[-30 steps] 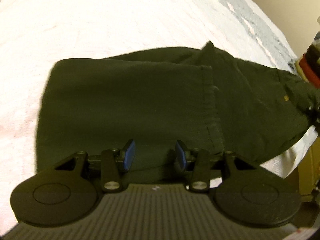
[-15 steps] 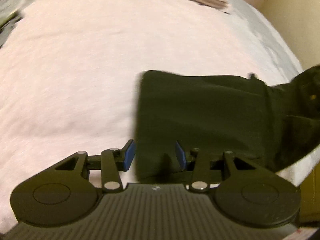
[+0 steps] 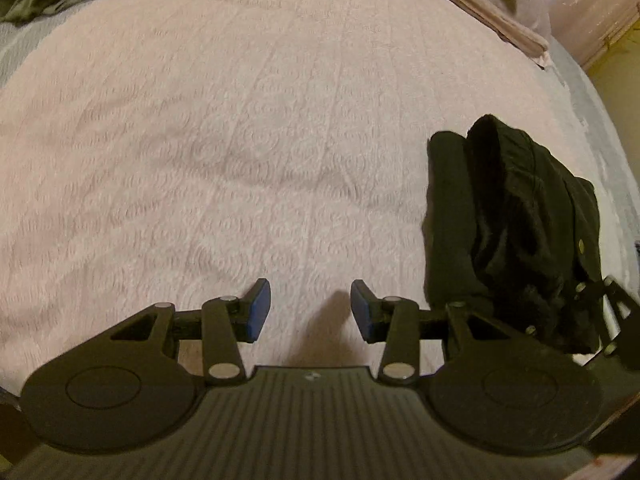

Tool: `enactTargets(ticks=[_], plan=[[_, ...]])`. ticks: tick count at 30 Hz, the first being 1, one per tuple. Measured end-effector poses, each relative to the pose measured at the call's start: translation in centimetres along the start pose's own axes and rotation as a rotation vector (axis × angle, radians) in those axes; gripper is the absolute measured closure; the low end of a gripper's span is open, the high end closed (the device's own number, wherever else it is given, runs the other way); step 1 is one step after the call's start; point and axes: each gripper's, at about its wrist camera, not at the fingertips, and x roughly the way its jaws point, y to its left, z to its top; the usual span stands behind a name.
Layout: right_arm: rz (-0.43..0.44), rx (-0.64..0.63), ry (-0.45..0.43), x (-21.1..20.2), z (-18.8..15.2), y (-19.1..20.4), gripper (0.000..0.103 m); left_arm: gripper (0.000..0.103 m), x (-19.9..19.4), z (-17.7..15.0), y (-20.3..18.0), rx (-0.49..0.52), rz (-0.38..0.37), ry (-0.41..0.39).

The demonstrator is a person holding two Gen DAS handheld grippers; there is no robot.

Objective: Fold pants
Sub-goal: 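Fold the waistband end over with the right gripper while the left gripper grasps the bundle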

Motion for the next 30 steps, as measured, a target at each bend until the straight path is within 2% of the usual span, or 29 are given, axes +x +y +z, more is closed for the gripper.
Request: enactTargets(ticks=[3,6,8,10,12,15,17,19,22,26,30], plan=[[0.042,0.087,0.017,-1.8,-0.9,-2.4,0.046,0.065,-0.2,-0.5,0.2,-0.003,-0.021,0.021],[0.121,0.272,0.016,-4.7,-2.4,-4.8,0.043,0.065,-1.1,-0.2,-0.7,-0.019,-0.105,0.021],[0.138,0.498,0.038,-6.8,-4.3,-7.3,0.043,0.064,-1.7,-0.3,-1.7,-0.024,-0.185,0.024],[0.111,0.76,0.07,-7.8,-7.0,-10.6,0.043,0.061,-2.0,-0.3,-2.6,-0.043,-0.29,0.03],[0.053,1.026,0.143,-7.1,-10.4,-13.9,0.043,0.045,-1.7,-0.2,-3.5,-0.082,-0.383,0.023],[0.021,1.411,0.32,-4.1,-16.3,-17.1,0.043,0.039,-0.6,0.0,-4.4,-0.144,-0.452,0.011],[0.063,1.628,0.353,-2.5,-19.4,-17.6,0.043,0.033,0.4,0.3,-5.0,-0.164,-0.491,0.02],[0.086,1.764,0.368,-1.5,-21.0,-17.6,0.043,0.032,1.8,0.3,-5.8,-0.194,-0.478,0.046],[0.108,1.818,0.338,-1.0,-21.1,-17.3,0.043,0.034,3.4,0.0,-6.4,-0.258,-0.484,0.059],[0.11,1.722,0.344,-0.9,-20.2,-18.0,0.043,0.037,4.1,-0.2,-6.9,-0.32,-0.486,0.034],[0.121,1.629,0.374,0.2,-19.6,-17.7,0.043,0.039,5.8,-0.6,-6.5,-0.4,-0.499,0.048]])
